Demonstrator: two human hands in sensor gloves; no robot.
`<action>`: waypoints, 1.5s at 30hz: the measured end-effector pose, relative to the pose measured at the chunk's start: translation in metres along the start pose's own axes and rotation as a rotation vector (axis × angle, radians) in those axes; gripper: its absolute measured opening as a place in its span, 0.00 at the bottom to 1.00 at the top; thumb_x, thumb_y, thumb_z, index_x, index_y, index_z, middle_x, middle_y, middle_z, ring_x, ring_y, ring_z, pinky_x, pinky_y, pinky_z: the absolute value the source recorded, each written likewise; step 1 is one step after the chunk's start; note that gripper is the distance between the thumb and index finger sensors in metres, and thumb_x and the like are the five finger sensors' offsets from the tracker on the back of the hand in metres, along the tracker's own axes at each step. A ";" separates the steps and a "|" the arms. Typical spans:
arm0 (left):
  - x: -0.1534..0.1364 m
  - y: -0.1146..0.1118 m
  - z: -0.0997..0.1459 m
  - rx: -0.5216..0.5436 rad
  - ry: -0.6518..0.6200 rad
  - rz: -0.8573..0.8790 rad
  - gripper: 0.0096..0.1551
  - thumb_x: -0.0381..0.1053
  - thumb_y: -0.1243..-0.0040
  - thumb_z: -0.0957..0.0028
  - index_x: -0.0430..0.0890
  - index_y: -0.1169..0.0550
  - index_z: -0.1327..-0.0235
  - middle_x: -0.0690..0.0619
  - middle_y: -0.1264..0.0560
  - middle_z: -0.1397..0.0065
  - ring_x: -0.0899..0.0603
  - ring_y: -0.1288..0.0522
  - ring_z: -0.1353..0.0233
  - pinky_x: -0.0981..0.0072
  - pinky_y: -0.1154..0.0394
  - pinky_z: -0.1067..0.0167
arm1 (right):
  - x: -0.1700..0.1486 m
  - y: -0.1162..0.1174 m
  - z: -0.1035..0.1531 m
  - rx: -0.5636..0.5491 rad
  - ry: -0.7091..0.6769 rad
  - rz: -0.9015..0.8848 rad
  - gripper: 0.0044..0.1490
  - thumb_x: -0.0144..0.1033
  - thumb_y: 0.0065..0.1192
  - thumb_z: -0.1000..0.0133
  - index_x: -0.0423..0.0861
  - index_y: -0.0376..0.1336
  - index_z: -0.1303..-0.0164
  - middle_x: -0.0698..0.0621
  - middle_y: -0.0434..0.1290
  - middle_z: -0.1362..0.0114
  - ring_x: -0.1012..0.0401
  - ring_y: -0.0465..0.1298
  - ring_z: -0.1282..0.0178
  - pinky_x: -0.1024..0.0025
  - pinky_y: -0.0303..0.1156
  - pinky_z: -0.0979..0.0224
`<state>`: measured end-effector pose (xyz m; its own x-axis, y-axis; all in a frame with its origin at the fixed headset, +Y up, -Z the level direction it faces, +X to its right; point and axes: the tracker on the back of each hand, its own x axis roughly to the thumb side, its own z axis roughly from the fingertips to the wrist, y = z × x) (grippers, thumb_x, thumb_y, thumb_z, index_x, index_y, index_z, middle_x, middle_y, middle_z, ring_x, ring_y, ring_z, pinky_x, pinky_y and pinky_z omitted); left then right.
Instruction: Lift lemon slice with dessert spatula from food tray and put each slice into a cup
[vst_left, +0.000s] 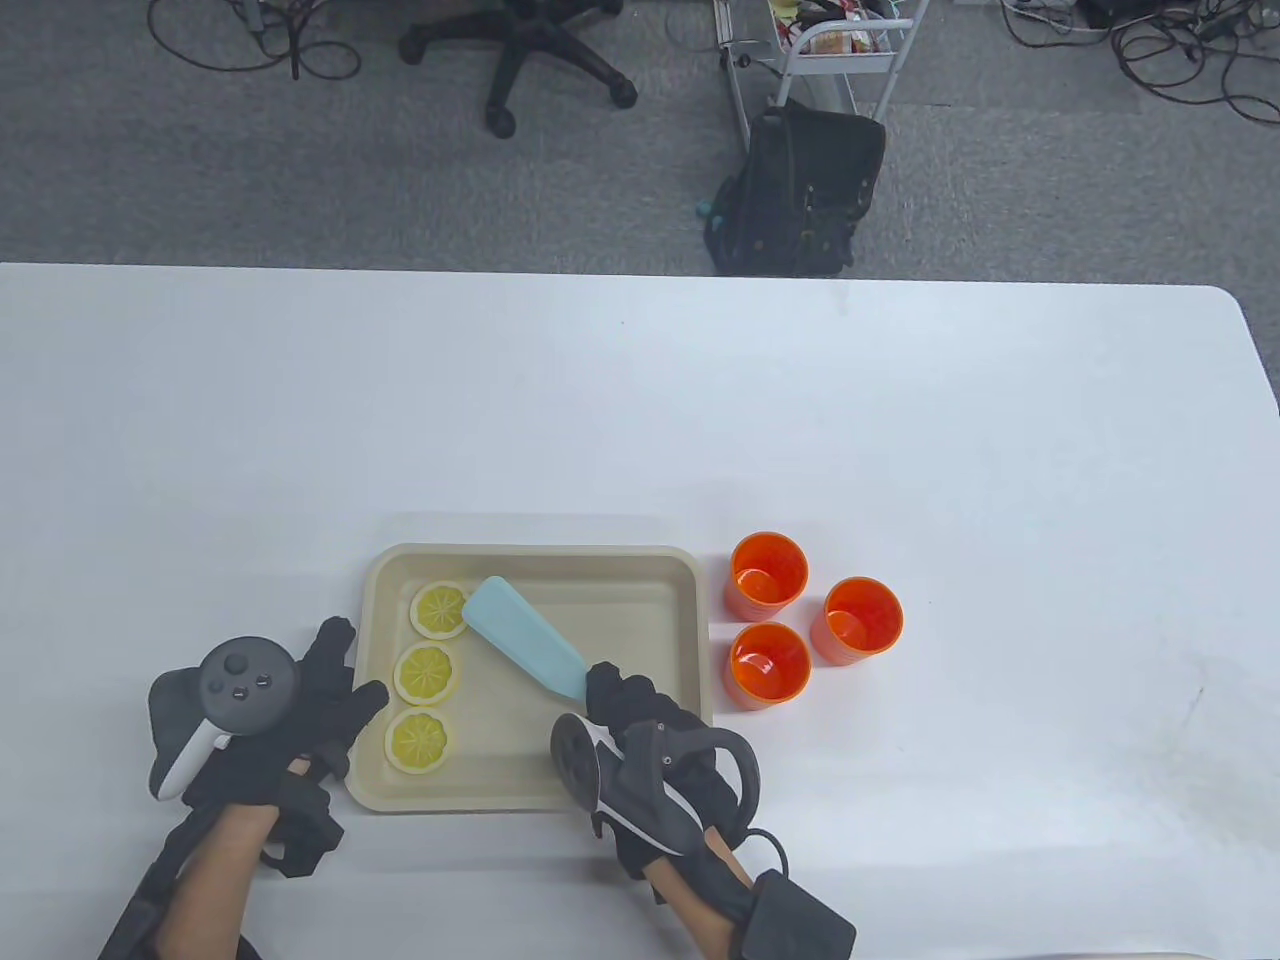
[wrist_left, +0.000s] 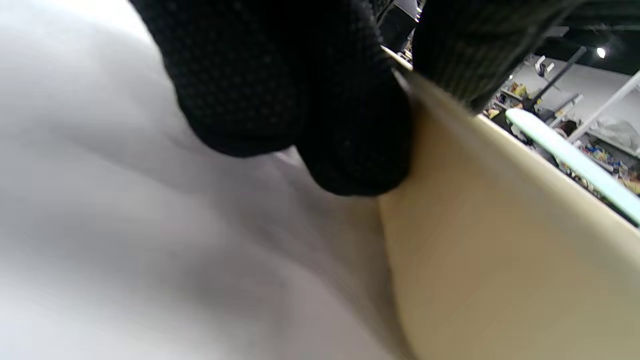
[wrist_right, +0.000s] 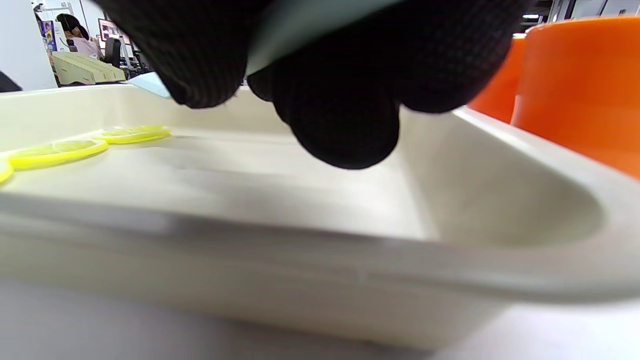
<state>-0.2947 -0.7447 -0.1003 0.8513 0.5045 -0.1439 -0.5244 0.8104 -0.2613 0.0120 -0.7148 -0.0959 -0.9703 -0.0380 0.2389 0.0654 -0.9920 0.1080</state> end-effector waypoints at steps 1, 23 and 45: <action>0.000 0.000 0.000 0.003 0.003 0.005 0.49 0.60 0.31 0.43 0.37 0.40 0.20 0.51 0.19 0.39 0.55 0.11 0.55 0.65 0.13 0.56 | -0.001 -0.001 -0.001 0.012 0.000 0.000 0.37 0.45 0.66 0.42 0.46 0.61 0.23 0.49 0.76 0.37 0.61 0.84 0.51 0.62 0.80 0.45; 0.002 -0.002 -0.002 -0.013 0.018 -0.028 0.45 0.58 0.33 0.42 0.40 0.38 0.20 0.53 0.18 0.45 0.57 0.11 0.58 0.65 0.13 0.58 | 0.004 0.001 -0.020 0.250 0.007 -0.007 0.36 0.43 0.70 0.43 0.46 0.64 0.25 0.49 0.78 0.37 0.60 0.86 0.53 0.61 0.81 0.45; 0.003 -0.004 -0.003 -0.012 0.016 -0.054 0.45 0.58 0.34 0.42 0.39 0.38 0.20 0.53 0.18 0.45 0.57 0.11 0.59 0.65 0.13 0.58 | 0.026 0.020 -0.038 0.164 -0.048 -0.112 0.38 0.44 0.69 0.42 0.45 0.62 0.23 0.49 0.76 0.35 0.61 0.84 0.51 0.61 0.80 0.43</action>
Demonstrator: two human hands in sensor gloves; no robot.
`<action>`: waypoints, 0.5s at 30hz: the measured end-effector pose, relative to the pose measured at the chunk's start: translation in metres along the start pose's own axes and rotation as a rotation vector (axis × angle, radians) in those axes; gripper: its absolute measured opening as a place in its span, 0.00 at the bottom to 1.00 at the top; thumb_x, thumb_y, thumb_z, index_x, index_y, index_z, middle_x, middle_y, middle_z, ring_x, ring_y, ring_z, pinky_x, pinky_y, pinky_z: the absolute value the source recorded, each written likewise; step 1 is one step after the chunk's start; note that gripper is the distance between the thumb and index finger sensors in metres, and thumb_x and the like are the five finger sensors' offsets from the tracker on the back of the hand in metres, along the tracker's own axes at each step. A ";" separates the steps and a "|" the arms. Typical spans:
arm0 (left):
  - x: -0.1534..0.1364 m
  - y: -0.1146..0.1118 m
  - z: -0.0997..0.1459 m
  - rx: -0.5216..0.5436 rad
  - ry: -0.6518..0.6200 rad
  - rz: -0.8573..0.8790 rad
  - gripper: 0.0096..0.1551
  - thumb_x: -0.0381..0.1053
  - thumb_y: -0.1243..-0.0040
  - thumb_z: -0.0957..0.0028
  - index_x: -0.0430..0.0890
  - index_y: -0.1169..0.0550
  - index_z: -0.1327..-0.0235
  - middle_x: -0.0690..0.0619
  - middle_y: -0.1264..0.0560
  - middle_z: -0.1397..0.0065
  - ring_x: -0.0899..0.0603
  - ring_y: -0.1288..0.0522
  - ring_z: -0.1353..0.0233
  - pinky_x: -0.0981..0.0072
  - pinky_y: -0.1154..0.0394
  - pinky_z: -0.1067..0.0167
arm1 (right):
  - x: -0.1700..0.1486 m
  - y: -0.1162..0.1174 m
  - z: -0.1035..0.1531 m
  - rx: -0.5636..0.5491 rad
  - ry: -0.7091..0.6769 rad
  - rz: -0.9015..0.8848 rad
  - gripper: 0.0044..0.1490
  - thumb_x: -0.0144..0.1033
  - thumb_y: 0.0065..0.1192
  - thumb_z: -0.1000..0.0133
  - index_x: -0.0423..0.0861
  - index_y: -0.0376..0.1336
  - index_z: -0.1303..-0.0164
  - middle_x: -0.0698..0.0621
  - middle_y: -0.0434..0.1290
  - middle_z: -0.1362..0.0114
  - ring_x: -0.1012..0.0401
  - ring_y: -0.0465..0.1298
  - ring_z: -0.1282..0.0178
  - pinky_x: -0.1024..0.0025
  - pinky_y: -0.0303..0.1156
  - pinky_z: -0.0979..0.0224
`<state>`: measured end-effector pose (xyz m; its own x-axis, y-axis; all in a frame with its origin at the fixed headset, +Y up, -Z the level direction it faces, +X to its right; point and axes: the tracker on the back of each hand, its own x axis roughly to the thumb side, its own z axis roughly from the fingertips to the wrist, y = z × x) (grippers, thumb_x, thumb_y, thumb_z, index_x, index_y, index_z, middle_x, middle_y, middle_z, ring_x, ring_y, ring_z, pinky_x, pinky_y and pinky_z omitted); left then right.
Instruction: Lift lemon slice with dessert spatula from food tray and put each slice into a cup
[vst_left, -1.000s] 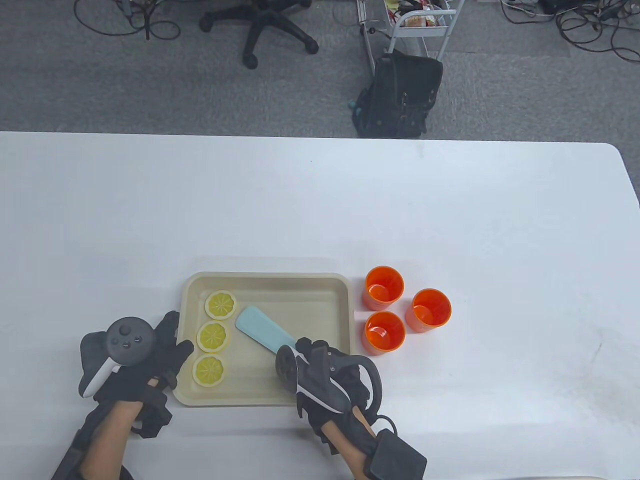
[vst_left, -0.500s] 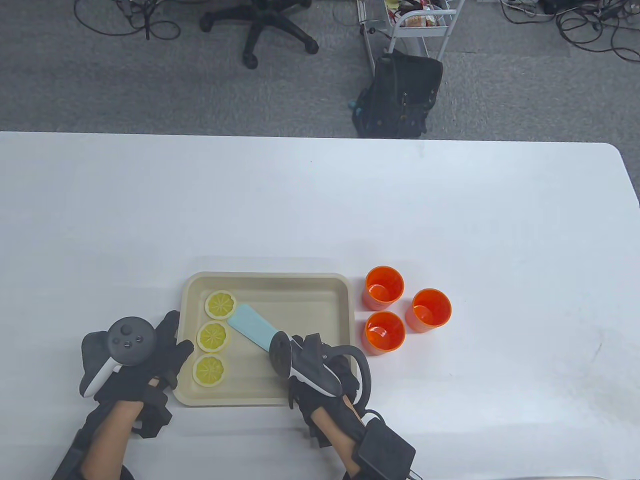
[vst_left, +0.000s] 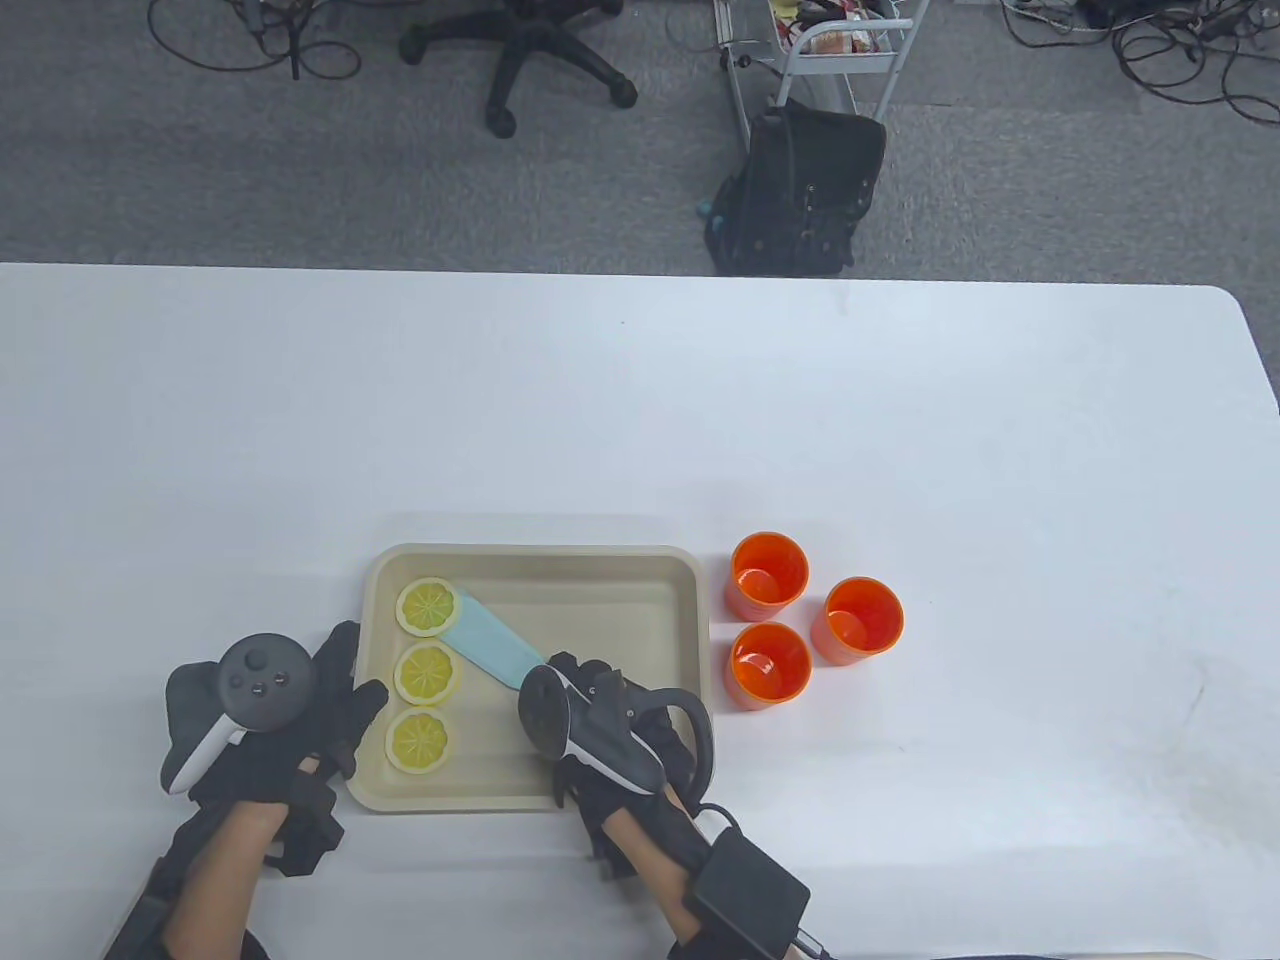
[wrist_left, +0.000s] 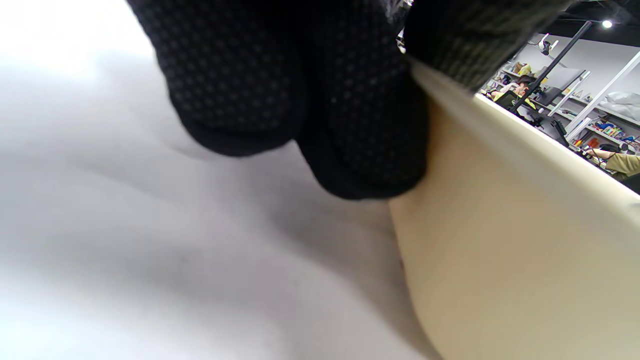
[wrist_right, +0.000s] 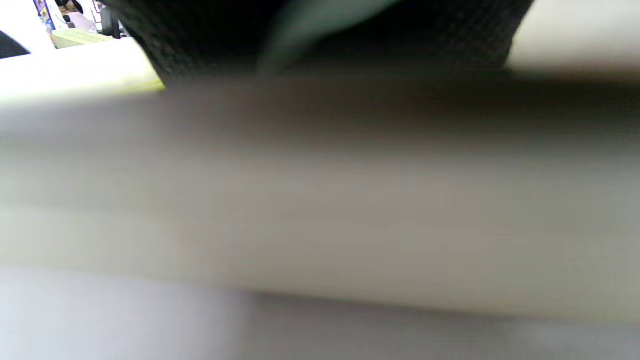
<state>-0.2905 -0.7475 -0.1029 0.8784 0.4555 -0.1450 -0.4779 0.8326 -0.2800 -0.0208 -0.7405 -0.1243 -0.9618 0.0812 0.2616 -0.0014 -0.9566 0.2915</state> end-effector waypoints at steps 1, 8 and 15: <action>0.000 0.000 0.000 0.001 0.000 -0.001 0.45 0.58 0.34 0.42 0.39 0.38 0.20 0.53 0.17 0.45 0.57 0.11 0.59 0.65 0.13 0.58 | 0.002 0.000 -0.002 0.013 -0.011 -0.001 0.38 0.44 0.69 0.42 0.45 0.61 0.22 0.48 0.76 0.35 0.61 0.84 0.51 0.61 0.80 0.43; 0.000 -0.001 0.000 0.000 0.000 -0.001 0.45 0.58 0.34 0.42 0.39 0.38 0.20 0.53 0.17 0.45 0.57 0.11 0.59 0.65 0.13 0.58 | 0.009 0.000 0.000 -0.010 -0.023 0.011 0.37 0.44 0.67 0.40 0.46 0.60 0.21 0.49 0.75 0.33 0.61 0.83 0.49 0.62 0.80 0.42; 0.000 -0.001 0.000 0.000 -0.005 0.000 0.45 0.58 0.34 0.41 0.39 0.38 0.20 0.53 0.17 0.45 0.57 0.11 0.59 0.65 0.13 0.58 | 0.006 -0.012 0.013 -0.166 -0.018 -0.031 0.37 0.44 0.68 0.43 0.46 0.62 0.24 0.49 0.77 0.36 0.61 0.84 0.52 0.61 0.80 0.44</action>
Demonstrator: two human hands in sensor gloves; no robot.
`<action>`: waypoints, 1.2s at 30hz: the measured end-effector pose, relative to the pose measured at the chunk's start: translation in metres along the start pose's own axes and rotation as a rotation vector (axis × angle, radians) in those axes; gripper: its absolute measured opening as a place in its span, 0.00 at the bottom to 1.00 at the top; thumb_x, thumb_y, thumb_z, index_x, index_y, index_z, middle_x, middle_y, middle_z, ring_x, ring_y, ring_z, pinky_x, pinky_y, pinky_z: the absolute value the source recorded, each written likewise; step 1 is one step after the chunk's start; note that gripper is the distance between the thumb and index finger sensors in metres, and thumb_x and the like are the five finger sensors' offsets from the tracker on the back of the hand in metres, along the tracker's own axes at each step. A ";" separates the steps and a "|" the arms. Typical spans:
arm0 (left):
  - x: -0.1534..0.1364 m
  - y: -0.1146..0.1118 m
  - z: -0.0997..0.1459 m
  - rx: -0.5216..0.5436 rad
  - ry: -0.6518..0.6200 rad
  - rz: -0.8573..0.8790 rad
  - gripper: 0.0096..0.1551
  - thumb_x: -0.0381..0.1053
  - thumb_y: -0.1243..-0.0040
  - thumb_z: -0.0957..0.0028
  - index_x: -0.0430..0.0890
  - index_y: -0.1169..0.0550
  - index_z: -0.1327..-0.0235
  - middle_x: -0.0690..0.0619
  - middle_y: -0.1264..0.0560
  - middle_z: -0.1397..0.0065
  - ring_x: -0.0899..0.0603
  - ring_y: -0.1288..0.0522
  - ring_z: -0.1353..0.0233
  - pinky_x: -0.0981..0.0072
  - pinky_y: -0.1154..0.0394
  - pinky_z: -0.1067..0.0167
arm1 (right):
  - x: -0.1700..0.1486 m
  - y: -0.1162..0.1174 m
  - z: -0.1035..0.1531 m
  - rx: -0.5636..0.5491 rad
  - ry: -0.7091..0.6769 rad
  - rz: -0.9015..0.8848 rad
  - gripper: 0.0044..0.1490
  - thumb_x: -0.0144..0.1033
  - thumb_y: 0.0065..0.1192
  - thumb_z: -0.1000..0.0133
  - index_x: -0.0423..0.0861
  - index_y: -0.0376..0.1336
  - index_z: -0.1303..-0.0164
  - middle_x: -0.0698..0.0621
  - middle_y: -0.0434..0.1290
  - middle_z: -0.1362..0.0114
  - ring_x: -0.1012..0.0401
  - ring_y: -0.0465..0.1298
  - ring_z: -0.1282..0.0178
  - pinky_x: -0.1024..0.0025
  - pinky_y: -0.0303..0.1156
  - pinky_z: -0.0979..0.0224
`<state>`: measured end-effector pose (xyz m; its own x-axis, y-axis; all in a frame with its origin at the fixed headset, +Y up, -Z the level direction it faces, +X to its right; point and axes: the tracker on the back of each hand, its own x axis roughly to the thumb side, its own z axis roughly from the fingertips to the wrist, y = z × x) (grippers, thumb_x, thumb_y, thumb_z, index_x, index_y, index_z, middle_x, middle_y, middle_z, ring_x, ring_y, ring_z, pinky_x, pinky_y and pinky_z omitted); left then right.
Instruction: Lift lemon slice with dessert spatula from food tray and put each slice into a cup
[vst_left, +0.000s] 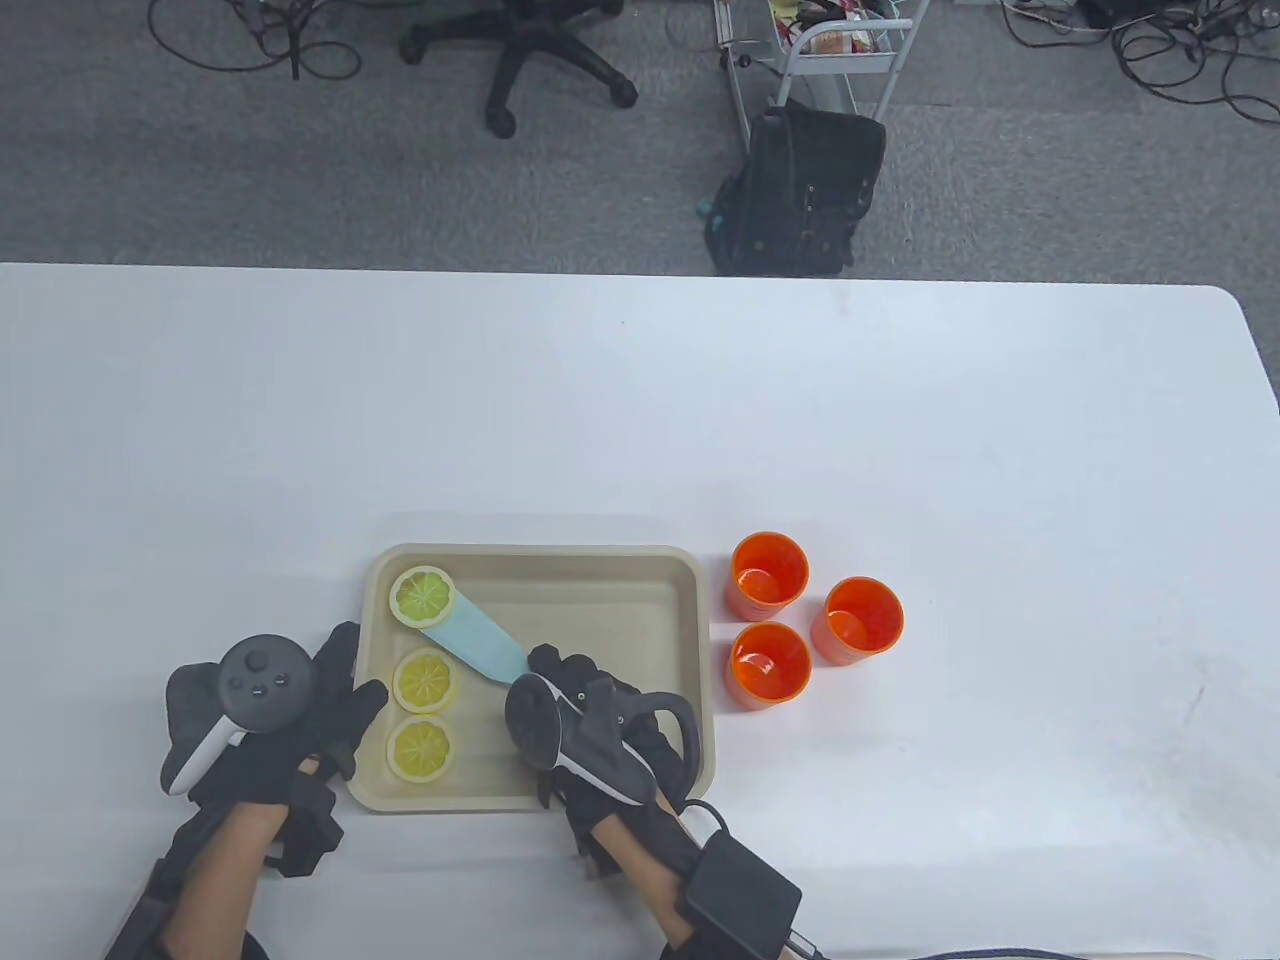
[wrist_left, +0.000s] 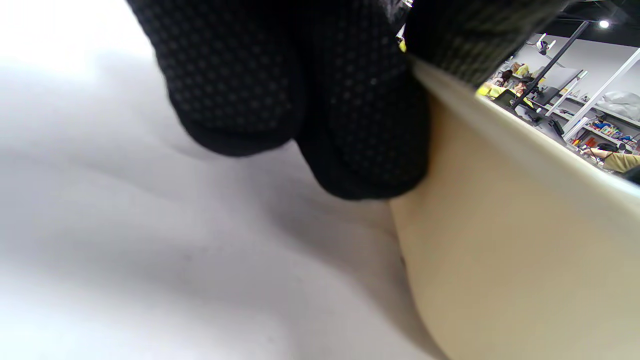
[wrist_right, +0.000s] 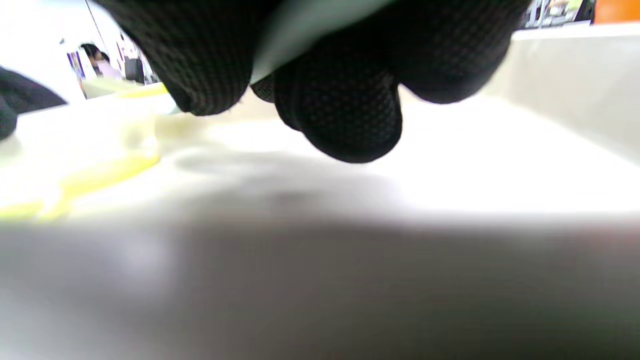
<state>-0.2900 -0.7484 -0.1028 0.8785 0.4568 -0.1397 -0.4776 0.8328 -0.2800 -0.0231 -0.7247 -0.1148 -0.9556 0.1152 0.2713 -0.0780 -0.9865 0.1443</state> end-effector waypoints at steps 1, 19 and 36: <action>0.000 0.000 0.000 0.000 0.000 -0.001 0.45 0.59 0.34 0.42 0.39 0.38 0.20 0.53 0.17 0.45 0.57 0.11 0.59 0.65 0.13 0.57 | -0.002 -0.006 0.003 -0.038 0.000 0.003 0.37 0.44 0.69 0.43 0.46 0.63 0.24 0.49 0.77 0.36 0.61 0.84 0.52 0.61 0.80 0.44; -0.001 0.000 0.001 0.002 0.002 0.000 0.44 0.58 0.35 0.41 0.39 0.38 0.20 0.53 0.17 0.45 0.57 0.11 0.59 0.65 0.13 0.57 | -0.096 -0.073 0.037 -0.166 0.133 -0.273 0.36 0.43 0.70 0.44 0.46 0.64 0.24 0.49 0.77 0.36 0.60 0.84 0.51 0.60 0.79 0.43; -0.002 0.001 0.001 -0.002 0.003 0.008 0.44 0.59 0.35 0.41 0.39 0.38 0.20 0.54 0.17 0.46 0.57 0.11 0.59 0.65 0.13 0.57 | -0.198 -0.094 0.058 -0.188 0.352 -0.383 0.36 0.43 0.71 0.43 0.46 0.64 0.24 0.49 0.77 0.36 0.59 0.84 0.50 0.59 0.79 0.42</action>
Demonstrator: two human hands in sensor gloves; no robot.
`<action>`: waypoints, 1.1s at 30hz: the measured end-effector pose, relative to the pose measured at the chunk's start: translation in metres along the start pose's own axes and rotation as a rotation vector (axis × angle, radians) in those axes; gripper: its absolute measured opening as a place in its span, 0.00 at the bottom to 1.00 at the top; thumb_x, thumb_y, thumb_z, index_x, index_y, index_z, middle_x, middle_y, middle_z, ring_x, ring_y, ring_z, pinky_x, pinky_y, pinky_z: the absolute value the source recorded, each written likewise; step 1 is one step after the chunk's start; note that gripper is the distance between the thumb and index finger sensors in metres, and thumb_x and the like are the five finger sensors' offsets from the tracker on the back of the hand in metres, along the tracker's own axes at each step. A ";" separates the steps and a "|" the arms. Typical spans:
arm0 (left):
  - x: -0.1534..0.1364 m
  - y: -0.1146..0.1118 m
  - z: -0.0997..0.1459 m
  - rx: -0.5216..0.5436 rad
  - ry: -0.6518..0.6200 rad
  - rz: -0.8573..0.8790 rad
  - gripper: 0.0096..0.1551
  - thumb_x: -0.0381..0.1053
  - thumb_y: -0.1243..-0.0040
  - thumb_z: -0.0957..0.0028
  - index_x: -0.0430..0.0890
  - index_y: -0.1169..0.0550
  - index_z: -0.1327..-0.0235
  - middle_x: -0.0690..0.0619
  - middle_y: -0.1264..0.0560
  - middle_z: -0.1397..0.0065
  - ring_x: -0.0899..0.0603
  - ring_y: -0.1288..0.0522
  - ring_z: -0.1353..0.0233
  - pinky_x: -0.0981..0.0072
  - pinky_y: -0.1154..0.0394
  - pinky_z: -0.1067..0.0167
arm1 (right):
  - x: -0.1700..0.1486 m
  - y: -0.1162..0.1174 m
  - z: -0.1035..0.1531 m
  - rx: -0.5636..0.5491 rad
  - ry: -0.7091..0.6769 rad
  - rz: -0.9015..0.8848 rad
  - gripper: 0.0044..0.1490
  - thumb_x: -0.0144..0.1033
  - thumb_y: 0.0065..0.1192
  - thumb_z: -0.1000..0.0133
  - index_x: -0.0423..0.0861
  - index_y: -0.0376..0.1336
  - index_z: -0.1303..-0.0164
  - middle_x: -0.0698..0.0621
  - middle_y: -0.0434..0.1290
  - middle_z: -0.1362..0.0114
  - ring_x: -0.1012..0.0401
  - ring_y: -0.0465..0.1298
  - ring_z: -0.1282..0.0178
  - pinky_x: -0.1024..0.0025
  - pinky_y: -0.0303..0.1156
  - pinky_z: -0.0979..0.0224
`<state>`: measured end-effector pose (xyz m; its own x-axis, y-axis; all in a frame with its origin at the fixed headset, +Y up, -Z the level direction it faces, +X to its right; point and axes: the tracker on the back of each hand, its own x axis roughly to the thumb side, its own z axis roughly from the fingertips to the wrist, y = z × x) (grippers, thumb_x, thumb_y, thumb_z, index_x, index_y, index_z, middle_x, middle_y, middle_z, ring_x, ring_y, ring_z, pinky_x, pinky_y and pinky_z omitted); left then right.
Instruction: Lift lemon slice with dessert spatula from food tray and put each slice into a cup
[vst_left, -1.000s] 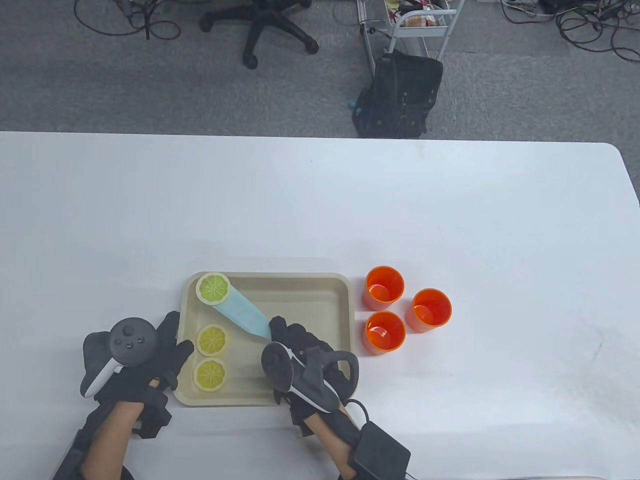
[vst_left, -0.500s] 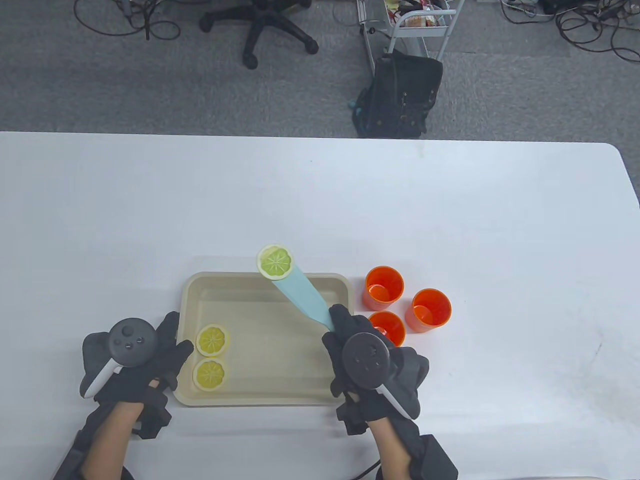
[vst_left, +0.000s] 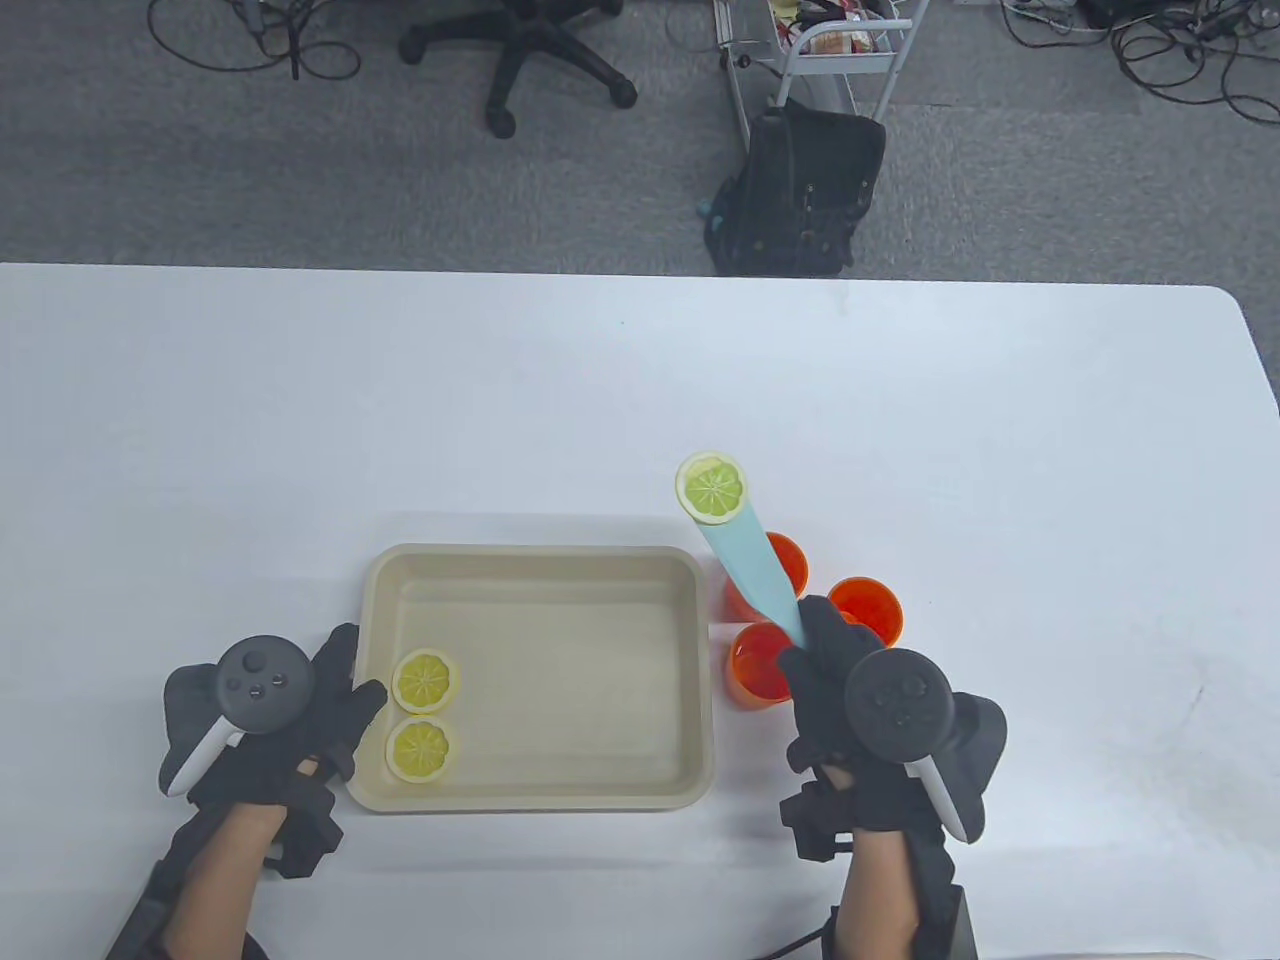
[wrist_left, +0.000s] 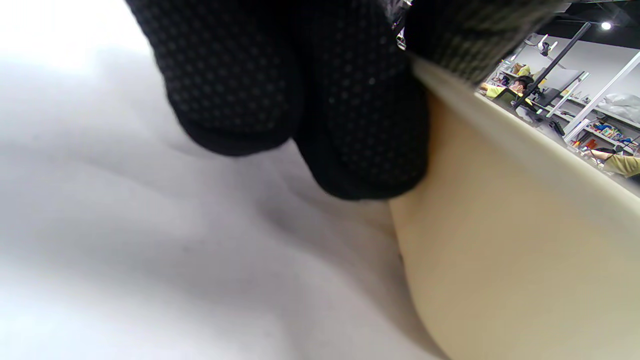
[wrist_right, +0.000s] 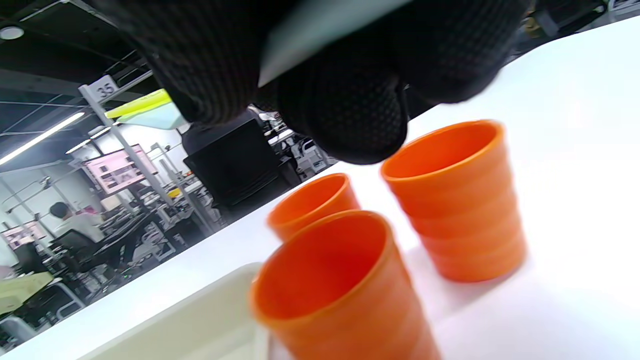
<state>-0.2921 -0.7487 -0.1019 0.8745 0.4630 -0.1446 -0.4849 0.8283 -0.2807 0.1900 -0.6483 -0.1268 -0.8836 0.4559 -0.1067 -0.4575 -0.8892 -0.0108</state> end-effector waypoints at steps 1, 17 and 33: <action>0.000 0.000 0.000 0.000 0.000 0.000 0.44 0.59 0.35 0.41 0.39 0.38 0.20 0.53 0.17 0.46 0.57 0.11 0.59 0.65 0.13 0.57 | -0.006 -0.003 0.000 0.006 0.018 -0.002 0.36 0.43 0.71 0.43 0.47 0.64 0.24 0.49 0.77 0.36 0.59 0.84 0.49 0.58 0.79 0.41; 0.001 0.000 0.001 0.000 0.000 -0.005 0.44 0.59 0.36 0.41 0.39 0.39 0.20 0.54 0.17 0.46 0.57 0.11 0.59 0.65 0.13 0.57 | -0.050 -0.002 -0.011 0.193 0.247 0.149 0.37 0.41 0.73 0.44 0.46 0.65 0.24 0.49 0.77 0.35 0.58 0.84 0.48 0.56 0.78 0.39; 0.001 -0.002 0.001 -0.003 0.001 -0.009 0.44 0.59 0.37 0.40 0.39 0.39 0.20 0.54 0.17 0.46 0.58 0.11 0.60 0.65 0.13 0.58 | -0.048 -0.006 -0.007 0.116 0.327 0.207 0.36 0.39 0.76 0.45 0.49 0.66 0.26 0.50 0.77 0.34 0.58 0.84 0.45 0.55 0.77 0.38</action>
<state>-0.2908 -0.7492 -0.1005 0.8790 0.4549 -0.1431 -0.4768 0.8315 -0.2853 0.2360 -0.6657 -0.1290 -0.8883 0.2145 -0.4060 -0.2980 -0.9420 0.1544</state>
